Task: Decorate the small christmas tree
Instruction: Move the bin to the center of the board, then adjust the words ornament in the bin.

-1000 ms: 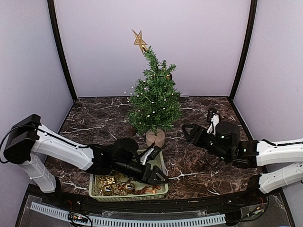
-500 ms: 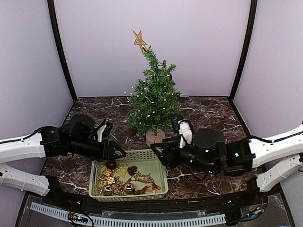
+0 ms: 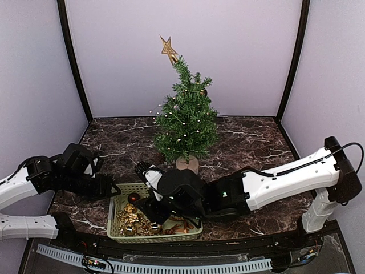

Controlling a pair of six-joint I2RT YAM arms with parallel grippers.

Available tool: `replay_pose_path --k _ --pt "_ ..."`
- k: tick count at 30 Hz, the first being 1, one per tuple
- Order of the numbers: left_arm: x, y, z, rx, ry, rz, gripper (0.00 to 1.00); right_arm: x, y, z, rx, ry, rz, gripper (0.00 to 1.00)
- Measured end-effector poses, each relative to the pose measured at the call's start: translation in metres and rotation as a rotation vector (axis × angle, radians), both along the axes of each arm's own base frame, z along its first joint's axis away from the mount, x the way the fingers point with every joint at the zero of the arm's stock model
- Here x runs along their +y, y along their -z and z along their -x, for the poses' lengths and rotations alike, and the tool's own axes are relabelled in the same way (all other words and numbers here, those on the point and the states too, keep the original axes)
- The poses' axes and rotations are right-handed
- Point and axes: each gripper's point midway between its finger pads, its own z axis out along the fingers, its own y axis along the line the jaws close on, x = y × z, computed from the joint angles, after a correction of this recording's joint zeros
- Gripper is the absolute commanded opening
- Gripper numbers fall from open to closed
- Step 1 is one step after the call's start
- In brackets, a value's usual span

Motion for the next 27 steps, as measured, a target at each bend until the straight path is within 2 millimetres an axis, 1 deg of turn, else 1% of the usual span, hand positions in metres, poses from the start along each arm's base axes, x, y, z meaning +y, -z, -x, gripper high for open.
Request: replay_pose_path --k 3,5,7,9,10,11,13,14,15,17,21,24,27 --pt "0.008 0.017 0.009 0.05 -0.018 -0.023 0.67 0.007 0.008 0.0 0.006 -0.005 0.034 0.57" --pt "0.01 0.031 0.016 0.091 -0.019 -0.032 0.66 0.008 0.018 -0.002 0.017 -0.01 0.063 0.57" --pt "0.013 0.047 0.025 0.14 -0.022 -0.042 0.62 0.011 0.029 -0.002 0.039 -0.023 0.094 0.57" --pt "0.014 0.059 0.03 0.17 -0.02 -0.045 0.52 0.015 0.041 -0.005 0.062 -0.033 0.122 0.57" --pt "0.014 0.064 0.032 0.181 -0.021 -0.044 0.42 0.016 0.047 -0.006 0.071 -0.037 0.138 0.57" --pt "0.014 0.068 0.033 0.19 -0.022 -0.042 0.37 0.017 0.052 -0.006 0.079 -0.042 0.151 0.57" --pt "0.012 0.075 0.033 0.196 -0.016 -0.037 0.24 0.017 0.063 -0.008 0.098 -0.049 0.181 0.57" --pt "0.01 0.078 0.033 0.197 -0.013 -0.033 0.21 0.017 0.068 -0.009 0.106 -0.052 0.192 0.57" --pt "0.009 0.079 0.031 0.19 -0.008 -0.029 0.17 0.016 0.071 -0.009 0.114 -0.055 0.203 0.57" --pt "0.005 0.078 0.027 0.172 -0.003 -0.018 0.11 0.014 0.075 -0.01 0.125 -0.06 0.216 0.57" --pt "0.004 0.076 0.02 0.126 0.011 -0.025 0.07 0.013 0.075 -0.014 0.138 -0.066 0.216 0.58" --pt "0.001 0.072 0.013 0.079 0.028 -0.02 0.05 0.016 0.069 -0.018 0.134 -0.064 0.207 0.57" --pt "-0.001 0.068 0.007 0.037 0.049 -0.02 0.04 0.028 0.058 -0.023 0.117 -0.07 0.181 0.57"
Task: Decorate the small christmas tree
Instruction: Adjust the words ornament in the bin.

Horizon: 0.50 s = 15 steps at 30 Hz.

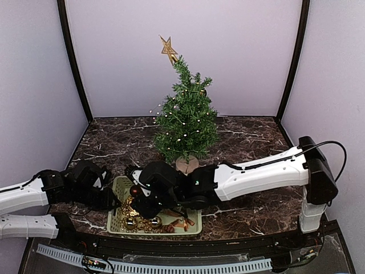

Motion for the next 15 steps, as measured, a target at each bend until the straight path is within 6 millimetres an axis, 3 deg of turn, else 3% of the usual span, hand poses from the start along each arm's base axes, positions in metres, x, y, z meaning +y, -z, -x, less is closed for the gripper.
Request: replay_pose_path --k 6,11,15 --pt "-0.003 -0.004 -0.006 -0.06 0.055 -0.012 0.04 0.027 0.005 -0.001 0.008 -0.034 -0.03 0.57" --pt "-0.006 -0.01 -0.011 -0.099 0.1 -0.042 0.04 0.048 0.03 0.005 0.045 -0.084 -0.016 0.57" --pt "-0.01 -0.013 -0.012 -0.121 0.13 -0.067 0.05 0.054 0.051 0.008 0.063 -0.102 0.016 0.57"
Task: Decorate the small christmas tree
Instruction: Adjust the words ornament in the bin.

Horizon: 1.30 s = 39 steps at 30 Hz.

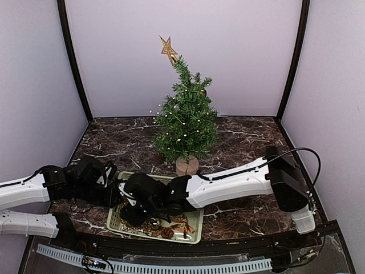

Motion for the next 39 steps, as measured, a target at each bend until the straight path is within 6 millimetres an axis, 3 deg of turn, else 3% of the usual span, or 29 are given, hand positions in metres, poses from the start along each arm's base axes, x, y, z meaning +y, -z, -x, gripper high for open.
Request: replay_pose_path --k 7,14,17,21,24,26,30,39 --pt "0.001 0.002 0.002 0.004 0.011 -0.038 0.05 -0.009 0.013 -0.011 -0.037 0.055 0.06 0.59" --pt "0.002 -0.002 0.0 -0.008 0.006 -0.053 0.06 -0.065 0.027 -0.023 -0.09 0.131 0.193 0.64" --pt "0.003 -0.004 -0.002 -0.018 0.008 -0.062 0.06 -0.082 0.01 -0.018 -0.081 0.121 0.192 0.68" --pt "0.002 -0.008 -0.005 -0.033 0.013 -0.072 0.06 -0.088 -0.043 -0.013 -0.058 0.113 0.096 0.65" --pt "0.004 -0.009 -0.007 -0.044 0.017 -0.09 0.05 -0.096 -0.062 -0.012 -0.035 0.132 0.073 0.62" --pt "0.005 -0.01 -0.007 -0.049 0.023 -0.096 0.05 -0.102 -0.058 -0.01 -0.013 0.144 0.098 0.62" --pt "0.002 -0.012 -0.007 -0.06 0.046 -0.099 0.05 -0.131 -0.021 -0.005 0.059 0.179 0.234 0.61" --pt "-0.016 -0.006 0.007 -0.012 0.158 -0.151 0.04 -0.16 0.009 -0.009 0.166 0.275 0.34 0.6"
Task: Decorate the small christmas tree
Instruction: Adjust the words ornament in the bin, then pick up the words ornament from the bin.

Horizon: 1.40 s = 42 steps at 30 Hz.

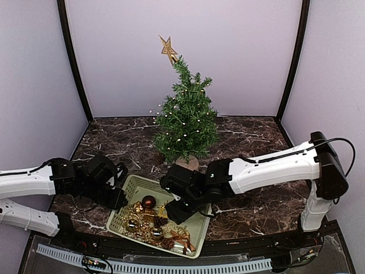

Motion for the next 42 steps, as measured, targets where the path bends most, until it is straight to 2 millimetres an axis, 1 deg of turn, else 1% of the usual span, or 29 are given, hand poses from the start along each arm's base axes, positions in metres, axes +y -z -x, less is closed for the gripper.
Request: replay_pose_path --k 2,6,11,15,17,20,22,27,34,38,42 --pt "-0.001 0.002 0.003 0.012 0.009 -0.012 0.04 -0.007 0.007 0.002 0.02 0.014 0.021 0.59" --pt "-0.001 0.001 0.003 0.012 0.007 -0.011 0.03 -0.018 0.019 0.01 0.073 0.021 0.066 0.58" --pt "-0.002 0.0 0.003 0.014 -0.003 -0.005 0.03 -0.02 0.024 0.021 0.133 0.0 0.073 0.57" --pt "-0.005 -0.002 0.001 0.005 -0.005 0.013 0.03 -0.023 0.027 0.023 0.146 -0.002 0.087 0.56" --pt "-0.007 -0.004 0.001 0.0 -0.003 0.021 0.03 -0.023 0.033 0.023 0.15 -0.001 0.103 0.55" --pt "-0.007 -0.004 0.002 0.004 -0.001 0.025 0.03 -0.026 0.048 0.024 0.161 0.005 0.144 0.54" --pt "-0.007 -0.002 0.003 0.014 -0.003 0.022 0.03 -0.026 0.054 0.024 0.167 0.009 0.157 0.53" --pt "-0.007 -0.001 0.003 0.021 -0.012 0.021 0.03 -0.024 0.054 0.03 0.203 0.007 0.144 0.5" --pt "-0.006 -0.001 0.003 0.023 -0.023 0.022 0.03 -0.017 0.054 0.044 0.29 -0.003 0.102 0.38" --pt "-0.006 -0.001 0.002 0.021 -0.026 0.021 0.03 -0.014 0.053 0.049 0.318 -0.005 0.09 0.28" --pt "-0.006 -0.001 0.003 0.023 -0.029 0.023 0.03 -0.013 0.056 0.051 0.34 0.009 0.073 0.15"
